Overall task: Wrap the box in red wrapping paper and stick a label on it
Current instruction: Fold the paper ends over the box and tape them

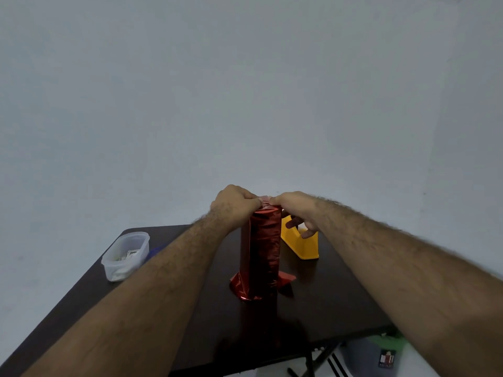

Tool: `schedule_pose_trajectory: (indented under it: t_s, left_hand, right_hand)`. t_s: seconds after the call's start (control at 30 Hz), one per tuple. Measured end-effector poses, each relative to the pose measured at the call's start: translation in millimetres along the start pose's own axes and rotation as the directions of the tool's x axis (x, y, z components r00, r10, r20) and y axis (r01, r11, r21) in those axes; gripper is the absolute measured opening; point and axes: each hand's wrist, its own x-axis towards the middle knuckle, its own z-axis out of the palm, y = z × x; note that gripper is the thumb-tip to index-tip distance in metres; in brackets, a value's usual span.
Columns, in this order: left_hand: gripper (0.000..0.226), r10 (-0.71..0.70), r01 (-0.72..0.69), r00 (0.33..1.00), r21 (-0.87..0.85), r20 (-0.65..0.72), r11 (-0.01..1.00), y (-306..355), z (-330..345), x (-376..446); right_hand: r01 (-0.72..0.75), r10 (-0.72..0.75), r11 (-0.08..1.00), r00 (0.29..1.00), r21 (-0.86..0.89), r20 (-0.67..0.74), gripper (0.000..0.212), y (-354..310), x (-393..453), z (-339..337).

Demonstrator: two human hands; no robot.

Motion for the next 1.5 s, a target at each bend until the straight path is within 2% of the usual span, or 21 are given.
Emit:
schedule_pose_trajectory:
  t_s: [0.1, 0.17, 0.23, 0.33, 0.4, 0.57, 0.67, 0.73, 0.77, 0.83, 0.97, 1.17, 1.23, 1.3, 1.33, 1.37, 1.43, 1.47, 1.5]
  left_hand:
    - [0.017, 0.004, -0.003, 1.0, 0.018, -0.02, 1.0, -3.9, -0.1, 1.2]
    - [0.014, 0.007, -0.007, 1.0, 0.012, -0.024, 1.0, -4.7, -0.5, 1.1]
    - [0.014, 0.014, -0.013, 1.0, 0.023, -0.025, 1.0, -4.4, -0.4, 0.6]
    - [0.018, 0.015, -0.014, 1.0, 0.037, -0.024, 0.999, -2.6, 0.9, 0.9]
    - [0.026, 0.016, -0.015, 1.0, 0.039, -0.018, 0.999, -3.0, 1.5, 1.5]
    - [0.017, 0.016, -0.016, 1.0, 0.009, 0.003, 1.0, -1.1, 2.4, -0.4]
    - [0.017, 0.007, -0.007, 1.0, 0.012, -0.02, 1.0, 0.4, 2.6, -1.3]
    - [0.013, -0.001, 0.001, 1.0, -0.001, -0.031, 1.0, -0.2, 2.1, -2.1]
    - [0.013, -0.001, 0.001, 1.0, -0.003, -0.029, 1.0, -0.5, 2.1, -1.9]
    - [0.015, 0.001, -0.001, 1.0, 0.0, -0.023, 1.0, -0.2, 2.6, -2.6]
    - [0.014, 0.005, -0.005, 1.0, -0.001, -0.03, 1.0, 1.5, 0.4, -4.2]
    - [0.02, 0.047, -0.053, 0.996, -0.073, -0.08, 0.996, -1.0, 3.2, -10.9]
    - [0.033, 0.096, -0.103, 0.992, -0.083, -0.085, 0.991, -2.7, 4.3, -15.9]
    - [0.046, 0.11, -0.117, 0.992, -0.121, -0.064, 0.986, -7.2, 5.8, -21.0]
    - [0.057, 0.107, -0.113, 0.993, -0.155, -0.047, 0.982, -10.2, 7.1, -25.9]
    - [0.075, 0.096, -0.101, 0.995, -0.171, -0.037, 0.98, -14.2, 9.1, -29.8]
    - [0.117, 0.066, -0.071, 0.996, -0.087, -0.062, 0.994, -17.3, 11.9, -41.7]
    - [0.125, 0.058, -0.06, 0.995, -0.019, -0.084, 0.998, -17.1, 13.3, -46.4]
    - [0.124, 0.057, -0.053, 0.993, 0.037, -0.103, 0.998, -15.5, 14.0, -51.5]
  right_hand:
    - [0.051, -0.05, 0.998, 0.998, 0.024, -0.043, 0.048, -5.8, 1.3, 3.6]
    - [0.078, -0.071, 0.994, 0.993, 0.071, -0.094, 0.058, -7.4, 0.3, 4.8]
    - [0.052, -0.047, 0.994, 0.998, 0.097, -0.048, 0.068, -2.8, 0.5, 5.0]
    - [-0.009, 0.006, 0.998, 0.999, 0.059, 0.053, 0.069, 8.1, 3.0, 4.4]
    - [-0.021, 0.017, 0.997, 0.999, 0.078, 0.049, 0.066, 11.1, 4.2, 4.6]
    - [-0.08, 0.08, 0.983, 0.997, 0.168, 0.007, 0.035, -4.1, -4.9, 12.3]
    - [-0.102, 0.133, 0.951, 0.987, 0.292, -0.087, 0.033, -12.6, -8.1, 21.2]
    - [-0.056, 0.097, 0.911, 0.992, 0.409, -0.081, 0.033, -14.4, -3.0, 21.6]
    - [-0.012, 0.046, 0.9, 0.997, 0.435, -0.068, 0.041, -15.1, -1.6, 20.5]
    - [0.036, -0.024, 0.918, 0.999, 0.394, -0.034, 0.053, -14.6, -0.7, 17.4]
    - [0.035, -0.041, 0.976, 0.999, 0.216, 0.024, 0.023, -8.3, -5.8, 18.7]
    - [0.079, -0.064, 0.9, 0.997, 0.429, -0.048, 0.023, -6.2, -4.1, 26.3]
    - [0.134, -0.117, 0.893, 0.991, 0.429, -0.065, 0.032, -4.9, -1.9, 27.2]
    - [0.176, -0.172, 0.907, 0.984, 0.383, -0.045, 0.061, -1.5, 0.6, 25.3]
    - [0.196, -0.198, 0.913, 0.98, 0.358, -0.031, 0.068, 1.9, 1.7, 24.0]
    - [0.207, -0.211, 0.92, 0.977, 0.334, -0.025, 0.067, 3.5, 1.0, 23.1]
    - [0.204, -0.204, 0.93, 0.978, 0.307, -0.033, 0.051, 3.4, -10.1, 19.6]
    - [0.206, -0.202, 0.934, 0.978, 0.292, -0.045, 0.041, 1.5, -16.0, 17.7]
    - [0.207, -0.199, 0.937, 0.978, 0.281, -0.058, 0.036, 0.5, -20.1, 16.6]
